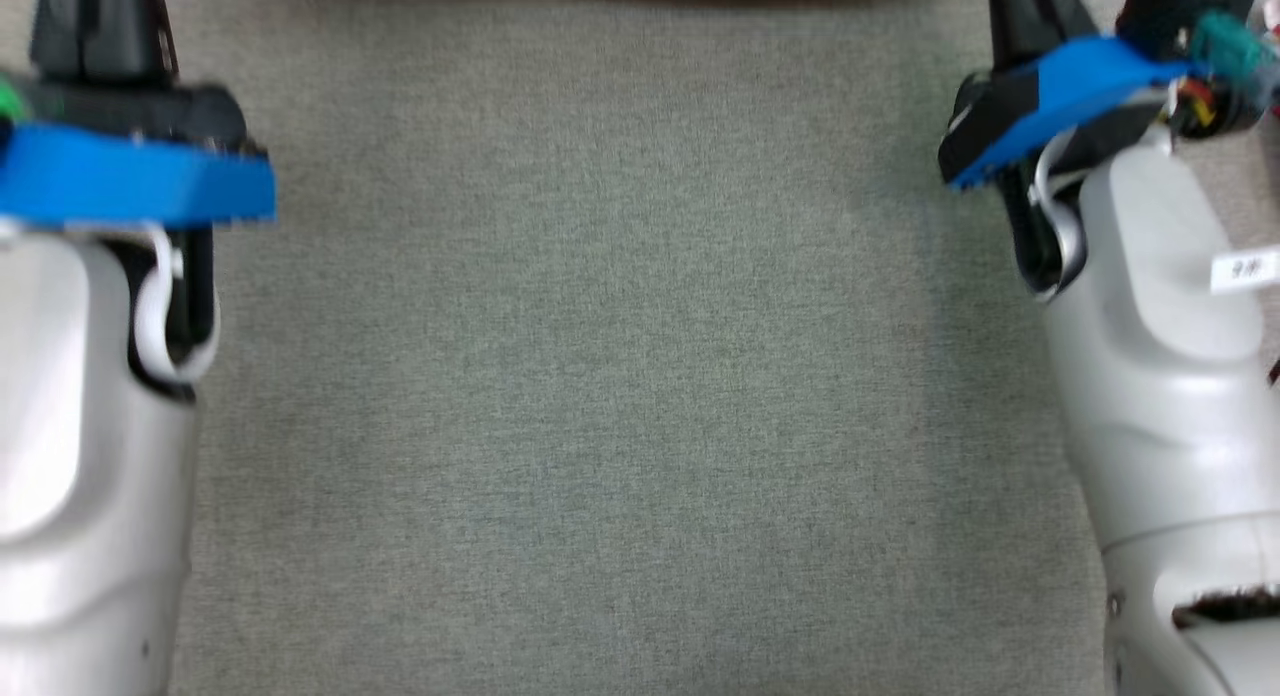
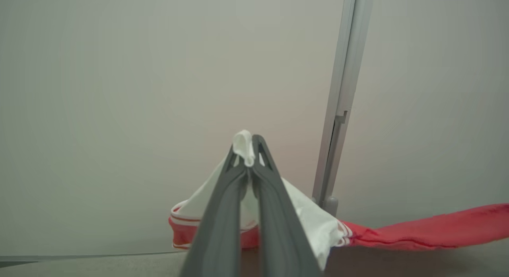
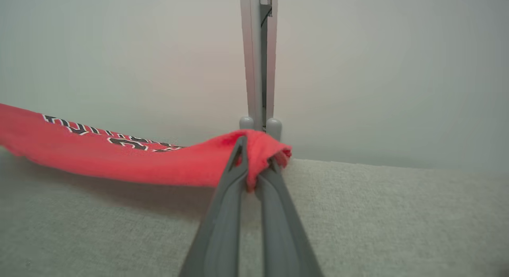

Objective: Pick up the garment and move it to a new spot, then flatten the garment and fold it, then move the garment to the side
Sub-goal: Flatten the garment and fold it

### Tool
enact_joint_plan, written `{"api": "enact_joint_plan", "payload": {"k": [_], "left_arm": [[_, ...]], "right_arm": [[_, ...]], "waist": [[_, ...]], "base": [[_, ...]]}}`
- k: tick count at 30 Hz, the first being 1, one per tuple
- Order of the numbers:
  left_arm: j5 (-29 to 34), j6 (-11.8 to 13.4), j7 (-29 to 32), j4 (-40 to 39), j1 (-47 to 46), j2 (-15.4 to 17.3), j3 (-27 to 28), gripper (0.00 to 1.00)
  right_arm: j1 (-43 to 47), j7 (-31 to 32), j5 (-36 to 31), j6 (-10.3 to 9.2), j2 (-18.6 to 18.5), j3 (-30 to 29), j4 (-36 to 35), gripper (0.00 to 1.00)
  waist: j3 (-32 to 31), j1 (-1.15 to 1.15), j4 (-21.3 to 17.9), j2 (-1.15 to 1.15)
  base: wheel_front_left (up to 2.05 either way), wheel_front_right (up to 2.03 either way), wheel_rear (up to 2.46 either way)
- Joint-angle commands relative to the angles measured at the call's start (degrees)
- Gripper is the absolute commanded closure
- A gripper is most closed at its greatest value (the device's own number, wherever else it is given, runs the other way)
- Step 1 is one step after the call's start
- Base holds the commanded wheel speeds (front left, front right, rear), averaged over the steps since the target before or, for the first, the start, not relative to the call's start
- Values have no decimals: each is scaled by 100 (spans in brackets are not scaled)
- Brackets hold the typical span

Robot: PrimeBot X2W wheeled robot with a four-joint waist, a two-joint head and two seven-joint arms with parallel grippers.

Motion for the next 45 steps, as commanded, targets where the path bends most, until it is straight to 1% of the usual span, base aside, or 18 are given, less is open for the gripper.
{"api": "enact_joint_plan", "payload": {"k": [1, 8, 10, 15, 18, 21, 23, 27, 29, 32, 34, 40, 45], "left_arm": [[-50, 60, -43, -249, 313, 3, 86, 100], [-298, 271, -66, -1505, 2132, -82, 350, 100], [-364, 389, -68, -1830, 2673, -158, 412, 100], [-405, 622, -10, -2580, 4033, -350, 262, 100], [-378, 732, 0, -3020, 4792, -388, 202, 100], [-270, 831, 90, -3401, 5400, -297, 150, 100], [-264, 891, 161, -3628, 5756, -264, 139, 100], [-321, 968, 381, -3899, 6381, -166, 106, 100], [-361, 964, 505, -3906, 6606, -132, 45, 100], [-420, 907, 646, -3770, 6777, -124, -62, 100], [-430, 894, 667, -3581, 6768, -109, -97, 100], [-415, 732, 766, -2854, 6445, -71, -292, 100], [-381, 617, 833, -2506, 6058, -31, -354, 100]], "right_arm": [[284, -55, 209, 1, -5, 76, -101, 100], [1579, -137, 829, 1, -6, 299, -807, 100], [2018, -130, 1039, 1, -8, 360, -1095, 100], [3265, 107, 1117, 1, -5, 294, -2016, 100], [4063, 398, 1124, 1, -8, 263, -2739, 100], [4869, 821, 1116, 1, -7, 191, -3516, 100], [5404, 1139, 950, 1, -8, 101, -4020, 100], [6292, 1781, 771, 1, -7, 13, -4893, 100], [6588, 2030, 839, 1, -7, 9, -5145, 100], [6786, 2349, 853, 1, -7, 25, -5252, 100], [6789, 2499, 628, 1, -7, 14, -5166, 100], [6547, 2736, 790, 1, -6, 46, -4558, 100], [6340, 2961, 916, 1, -6, 96, -4125, 100]], "waist": [[-161, 0, -60, 0], [-874, 0, -111, 0], [-1103, 0, -114, 0], [-1659, 0, -51, 0], [-1927, 0, -30, 0], [-2154, 0, 5, 0], [-2265, 0, 34, 0], [-2392, 0, 43, 0], [-2442, 0, 26, 0], [-2494, 0, 13, 0], [-2527, 0, 13, 0], [-2606, 0, 42, 0], [-2649, 0, 62, 0]], "base": [[0, 0, 0], [0, 0, 0], [0, 0, 0], [0, 0, 0], [0, 0, 0], [0, 0, 0], [0, 0, 0], [0, 0, 0], [0, 0, 0], [0, 0, 0], [0, 0, 0], [0, 0, 0], [0, 0, 0]]}}
